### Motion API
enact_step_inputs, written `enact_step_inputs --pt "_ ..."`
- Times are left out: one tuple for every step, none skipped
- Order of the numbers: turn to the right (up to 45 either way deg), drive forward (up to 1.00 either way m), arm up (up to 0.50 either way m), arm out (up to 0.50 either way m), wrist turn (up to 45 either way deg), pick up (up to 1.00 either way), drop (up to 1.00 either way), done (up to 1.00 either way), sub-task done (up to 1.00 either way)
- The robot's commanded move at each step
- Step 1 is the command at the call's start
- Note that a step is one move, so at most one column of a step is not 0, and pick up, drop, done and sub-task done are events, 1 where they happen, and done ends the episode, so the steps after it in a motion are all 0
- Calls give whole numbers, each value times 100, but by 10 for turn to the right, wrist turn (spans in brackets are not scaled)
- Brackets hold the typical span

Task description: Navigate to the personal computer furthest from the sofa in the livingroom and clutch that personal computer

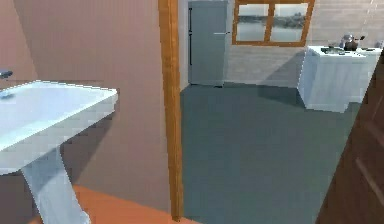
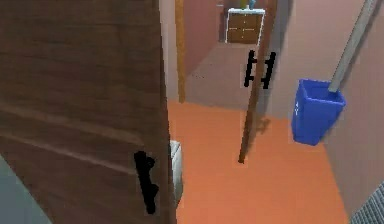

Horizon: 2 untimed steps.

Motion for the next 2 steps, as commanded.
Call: enact_step_inputs --pt "180 0 0 0 0 0 0 0 0" --pt "0 40 0 0 0 0 0 0 0"
